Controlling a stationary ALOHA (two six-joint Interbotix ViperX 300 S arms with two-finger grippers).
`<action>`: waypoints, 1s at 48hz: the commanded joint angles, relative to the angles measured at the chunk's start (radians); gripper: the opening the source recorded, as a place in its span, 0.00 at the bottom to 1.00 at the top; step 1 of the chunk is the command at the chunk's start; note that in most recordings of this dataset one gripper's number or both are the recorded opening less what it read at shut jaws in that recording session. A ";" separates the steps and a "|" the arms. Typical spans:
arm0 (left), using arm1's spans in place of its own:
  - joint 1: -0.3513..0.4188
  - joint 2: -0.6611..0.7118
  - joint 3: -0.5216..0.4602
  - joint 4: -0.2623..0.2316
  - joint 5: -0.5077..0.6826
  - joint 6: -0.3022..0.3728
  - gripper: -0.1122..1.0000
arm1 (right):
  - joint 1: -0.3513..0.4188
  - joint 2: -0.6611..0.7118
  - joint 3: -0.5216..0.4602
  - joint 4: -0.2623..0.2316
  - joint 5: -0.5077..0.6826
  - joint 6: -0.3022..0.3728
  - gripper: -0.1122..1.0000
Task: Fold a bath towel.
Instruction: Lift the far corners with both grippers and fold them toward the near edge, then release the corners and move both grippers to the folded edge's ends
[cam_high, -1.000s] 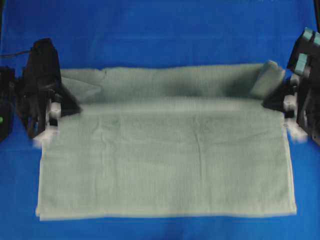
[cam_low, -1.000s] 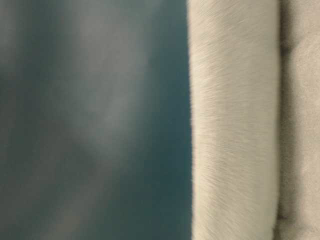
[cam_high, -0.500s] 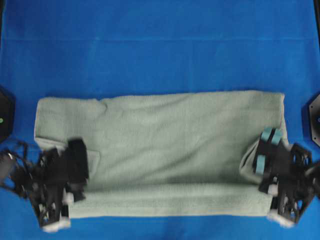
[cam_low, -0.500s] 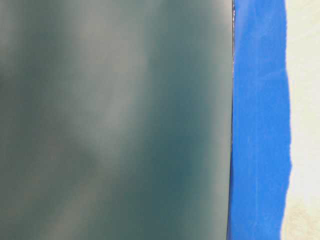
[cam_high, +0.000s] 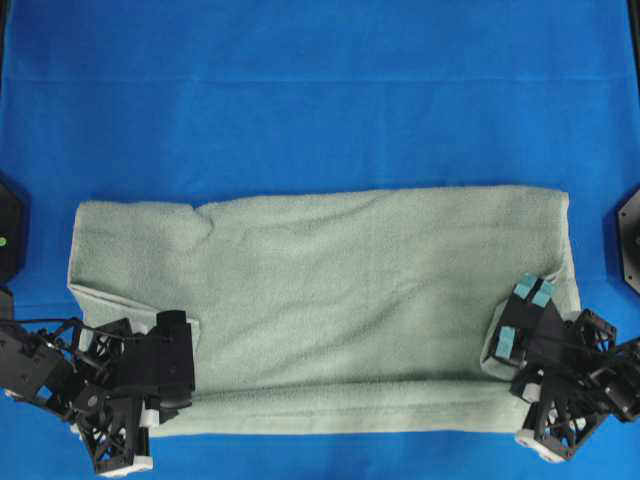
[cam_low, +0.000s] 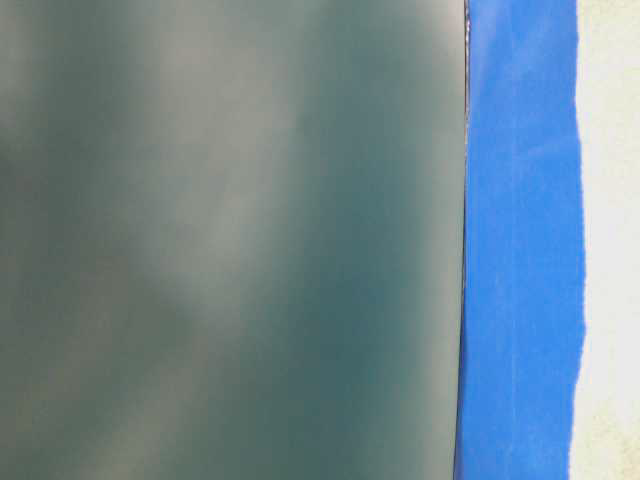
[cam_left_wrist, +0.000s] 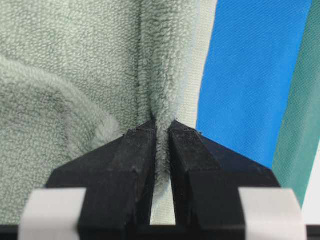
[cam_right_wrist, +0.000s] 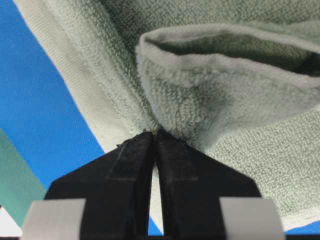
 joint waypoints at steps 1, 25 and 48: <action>-0.017 -0.009 -0.002 -0.002 -0.006 0.000 0.16 | 0.015 -0.006 -0.002 0.002 0.000 0.006 0.13; 0.018 -0.255 -0.057 0.025 0.133 0.061 0.72 | 0.032 -0.118 -0.126 -0.160 0.305 0.009 0.67; 0.543 -0.445 0.060 0.031 0.123 0.528 0.72 | -0.319 -0.399 0.041 -0.545 0.494 -0.025 0.67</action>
